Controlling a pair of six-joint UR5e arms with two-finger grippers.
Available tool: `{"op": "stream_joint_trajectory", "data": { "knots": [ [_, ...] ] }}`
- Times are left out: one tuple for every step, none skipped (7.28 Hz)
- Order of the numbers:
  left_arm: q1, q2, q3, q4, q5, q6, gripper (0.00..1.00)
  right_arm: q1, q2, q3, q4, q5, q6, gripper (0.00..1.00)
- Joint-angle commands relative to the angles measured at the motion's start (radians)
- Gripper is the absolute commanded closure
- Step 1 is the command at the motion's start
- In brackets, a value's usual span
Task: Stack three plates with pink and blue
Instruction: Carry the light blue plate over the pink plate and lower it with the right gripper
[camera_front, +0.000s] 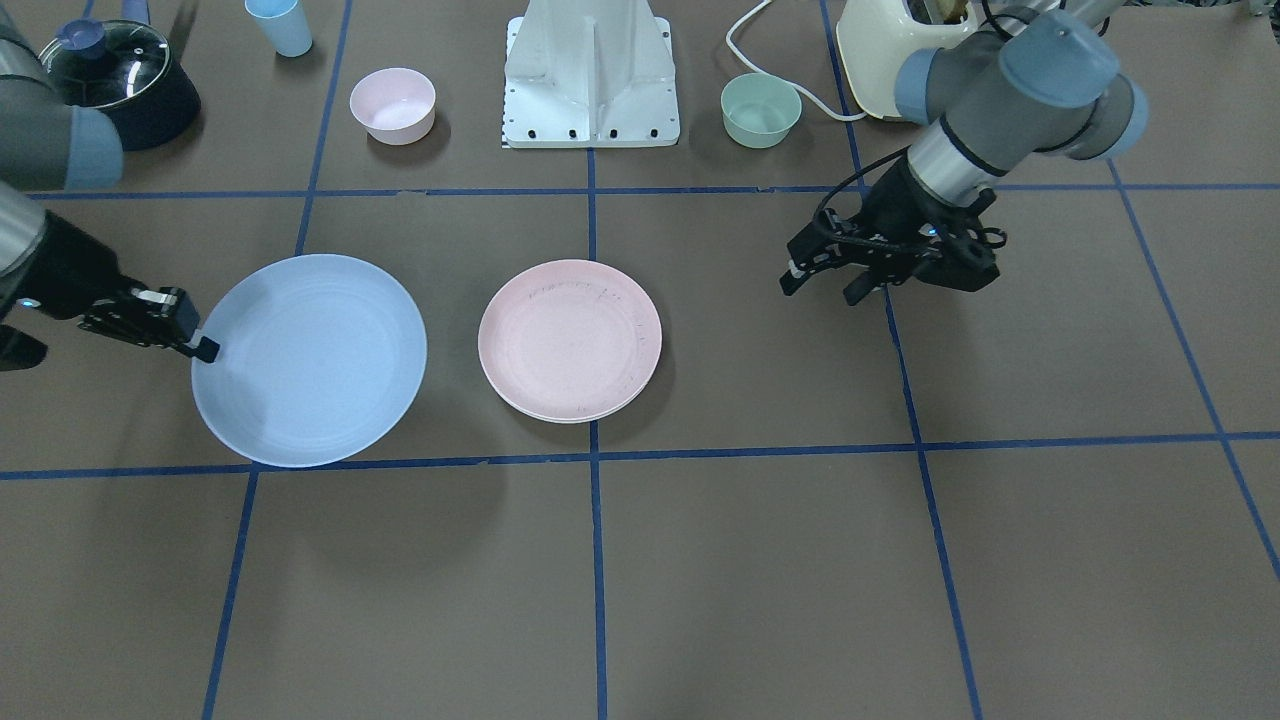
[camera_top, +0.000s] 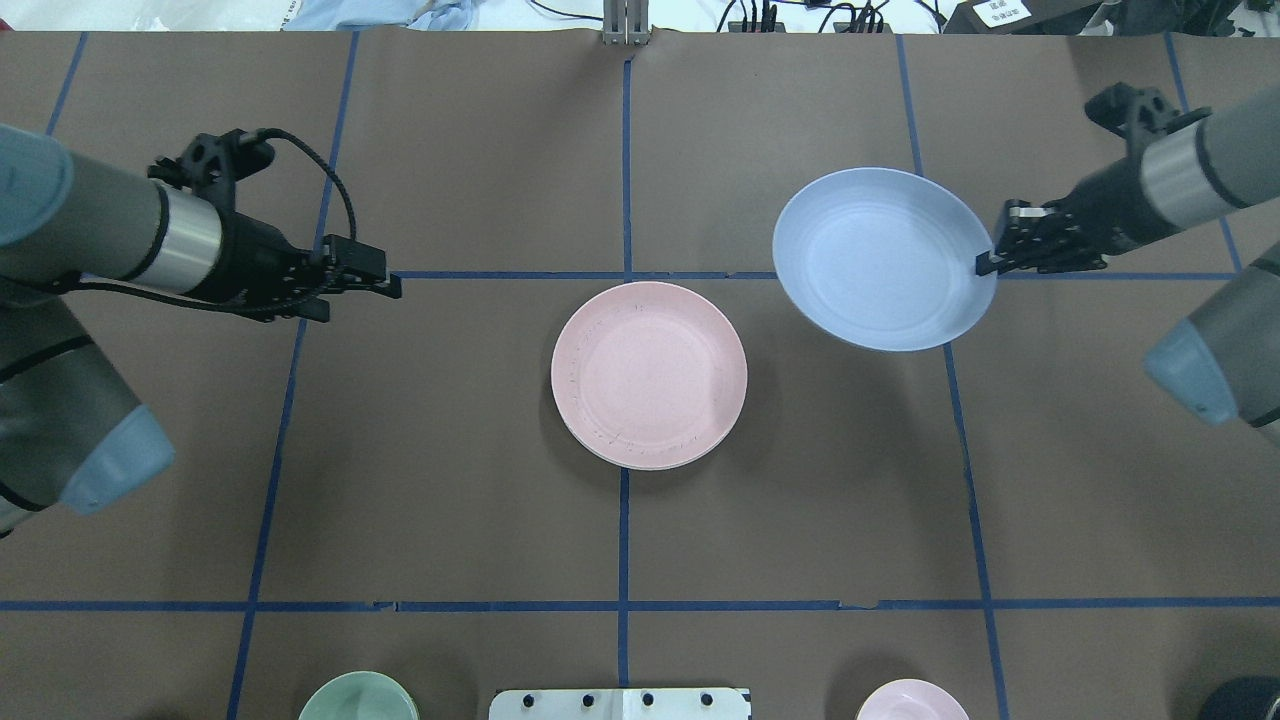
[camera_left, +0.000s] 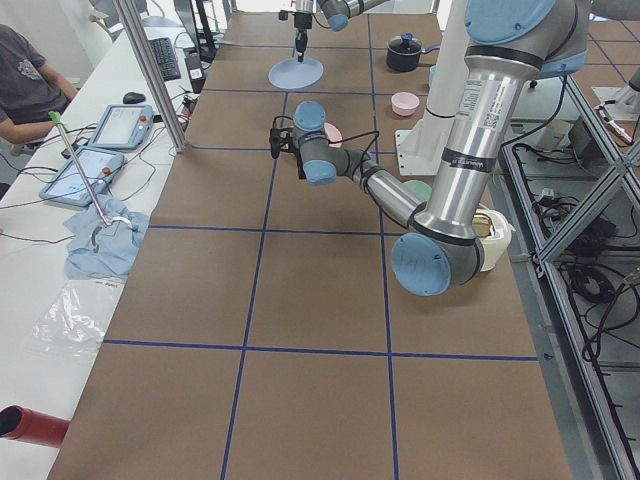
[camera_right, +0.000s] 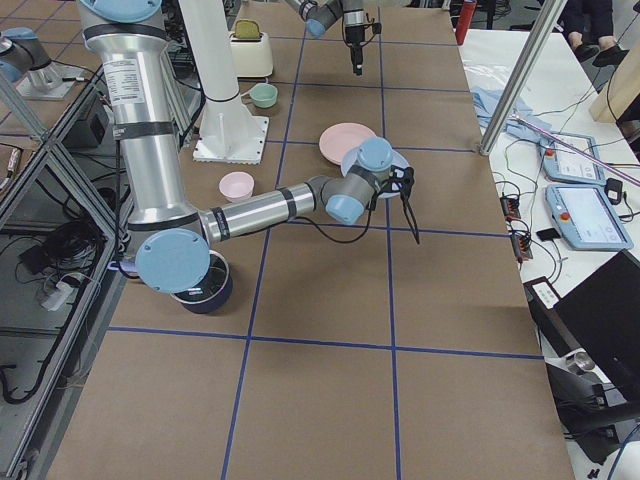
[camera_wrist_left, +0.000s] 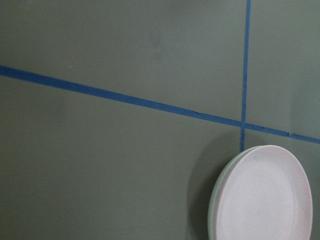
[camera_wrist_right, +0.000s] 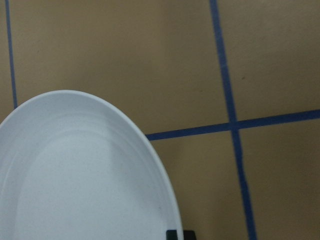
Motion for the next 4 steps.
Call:
{"op": "stream_joint_trajectory", "data": {
  "knots": [
    [-0.097,0.090,-0.018,0.073,-0.002,0.296,0.00,-0.175,0.093,0.082,-0.145,-0.160,0.100,1.00],
    [-0.126,0.093,-0.022,0.145,-0.004,0.429,0.00,-0.240,0.127,0.082,-0.143,-0.232,0.161,1.00],
    [-0.150,0.095,-0.019,0.157,-0.004,0.454,0.00,-0.294,0.146,0.081,-0.142,-0.277,0.188,1.00],
    [-0.150,0.095,-0.016,0.158,-0.004,0.454,0.00,-0.343,0.169,0.075,-0.142,-0.329,0.206,1.00]
  ]
}}
